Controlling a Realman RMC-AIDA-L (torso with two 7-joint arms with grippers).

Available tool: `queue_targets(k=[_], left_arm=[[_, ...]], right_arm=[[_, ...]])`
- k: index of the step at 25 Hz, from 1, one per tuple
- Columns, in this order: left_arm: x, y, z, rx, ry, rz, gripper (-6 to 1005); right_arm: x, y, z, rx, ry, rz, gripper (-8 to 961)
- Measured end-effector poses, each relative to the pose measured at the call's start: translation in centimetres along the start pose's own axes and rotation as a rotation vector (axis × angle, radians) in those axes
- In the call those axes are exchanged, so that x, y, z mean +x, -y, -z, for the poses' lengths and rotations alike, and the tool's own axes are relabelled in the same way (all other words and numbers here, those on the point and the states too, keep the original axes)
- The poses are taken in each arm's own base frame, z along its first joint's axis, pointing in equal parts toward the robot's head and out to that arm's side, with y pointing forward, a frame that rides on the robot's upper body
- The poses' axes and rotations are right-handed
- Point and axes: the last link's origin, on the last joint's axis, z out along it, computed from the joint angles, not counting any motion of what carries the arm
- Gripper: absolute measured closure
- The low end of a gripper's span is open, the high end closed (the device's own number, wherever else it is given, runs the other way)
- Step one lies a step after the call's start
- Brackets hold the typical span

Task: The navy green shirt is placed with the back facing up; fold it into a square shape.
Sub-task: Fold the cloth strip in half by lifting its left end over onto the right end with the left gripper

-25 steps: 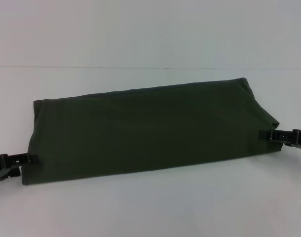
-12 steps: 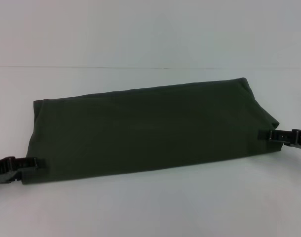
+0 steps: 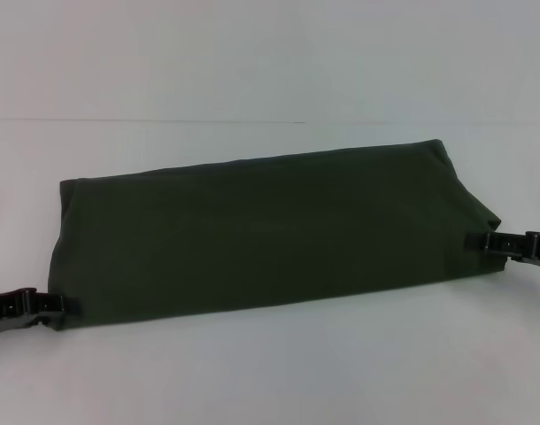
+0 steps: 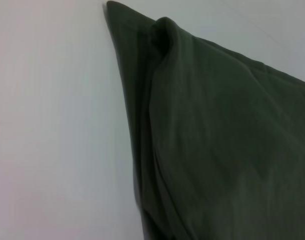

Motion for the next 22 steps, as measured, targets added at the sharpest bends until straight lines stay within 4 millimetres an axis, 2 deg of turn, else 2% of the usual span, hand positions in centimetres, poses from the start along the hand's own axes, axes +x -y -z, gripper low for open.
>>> queue_targets(k=[8, 11, 16, 22], left_arm=[[0.0, -0.1, -0.1, -0.003, 0.004, -0.004, 679], [0.0, -0.1, -0.1, 0.002, 0.009, -0.006, 800], [0.1, 0.0, 0.1, 0.01, 0.011, -0.011, 944], [-0.1, -0.1, 0.1, 0.002, 0.022, -0.02, 942]], right_arm=[[-1.1, 0.0, 0.5, 0.025, 0.008, 0.009, 218], [-2.3, 0.1, 1.3, 0.079, -0.016, -0.012, 219], [-5.3, -0.1, 2.5, 0.213, -0.125, -0.072, 218], [-7.4, -1.2, 1.2, 0.342, -0.253, -0.037, 221]])
